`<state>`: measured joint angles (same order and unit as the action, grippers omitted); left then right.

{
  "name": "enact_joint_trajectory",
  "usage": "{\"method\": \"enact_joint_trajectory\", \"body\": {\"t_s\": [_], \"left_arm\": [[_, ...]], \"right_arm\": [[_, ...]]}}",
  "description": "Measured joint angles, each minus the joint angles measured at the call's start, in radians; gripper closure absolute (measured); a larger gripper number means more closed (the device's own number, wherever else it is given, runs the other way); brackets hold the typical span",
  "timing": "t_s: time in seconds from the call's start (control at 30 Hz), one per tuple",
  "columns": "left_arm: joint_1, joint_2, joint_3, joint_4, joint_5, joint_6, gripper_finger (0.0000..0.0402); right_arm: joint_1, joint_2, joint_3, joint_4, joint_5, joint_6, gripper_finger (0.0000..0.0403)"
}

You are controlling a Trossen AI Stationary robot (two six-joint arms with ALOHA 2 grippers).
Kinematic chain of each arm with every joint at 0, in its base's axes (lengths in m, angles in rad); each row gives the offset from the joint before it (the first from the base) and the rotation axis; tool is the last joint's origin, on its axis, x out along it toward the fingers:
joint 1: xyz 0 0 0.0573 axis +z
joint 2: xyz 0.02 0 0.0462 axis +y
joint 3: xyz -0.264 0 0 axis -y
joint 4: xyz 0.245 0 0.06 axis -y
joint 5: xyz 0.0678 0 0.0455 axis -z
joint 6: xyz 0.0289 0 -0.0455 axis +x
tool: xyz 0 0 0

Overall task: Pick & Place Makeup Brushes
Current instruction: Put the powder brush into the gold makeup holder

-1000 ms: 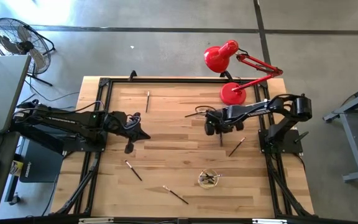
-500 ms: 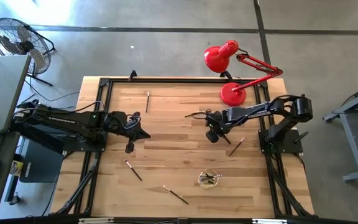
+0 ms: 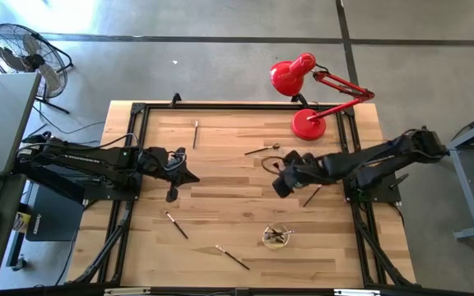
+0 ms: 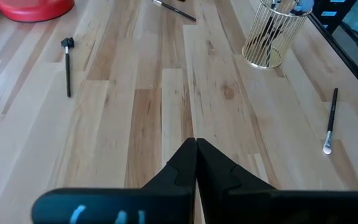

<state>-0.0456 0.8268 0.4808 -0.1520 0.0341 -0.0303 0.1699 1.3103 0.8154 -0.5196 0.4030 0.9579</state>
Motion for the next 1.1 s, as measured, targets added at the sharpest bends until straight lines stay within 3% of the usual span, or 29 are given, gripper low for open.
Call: {"method": "enact_joint_trajectory", "body": {"t_s": [0.27, 0.47, 0.63, 0.93, 1.1], "left_arm": [[0.0, 0.0, 0.0, 0.0, -0.003, 0.0, 0.0401], [0.0, 0.0, 0.0, 0.0, -0.003, -0.001, 0.0401], [0.0, 0.0, 0.0, 0.0, -0.003, -0.001, 0.0401], [0.0, 0.0, 0.0, 0.0, -0.023, -0.028, 0.0401], [0.0, 0.011, 0.0, -0.001, -0.025, -0.031, 0.0401]], "right_arm": [[0.324, -0.046, 0.001, 0.148, 0.396, 0.097, 0.0364], [0.509, -0.046, 0.001, 0.316, 0.612, 0.011, 0.0364], [0.581, -0.015, 0.002, 0.422, 0.685, -0.068, 0.0362], [0.658, 0.215, 0.002, 0.721, 0.751, -0.182, 0.0365], [0.677, 0.298, 0.003, 0.774, 0.77, -0.2, 0.0364]]}}
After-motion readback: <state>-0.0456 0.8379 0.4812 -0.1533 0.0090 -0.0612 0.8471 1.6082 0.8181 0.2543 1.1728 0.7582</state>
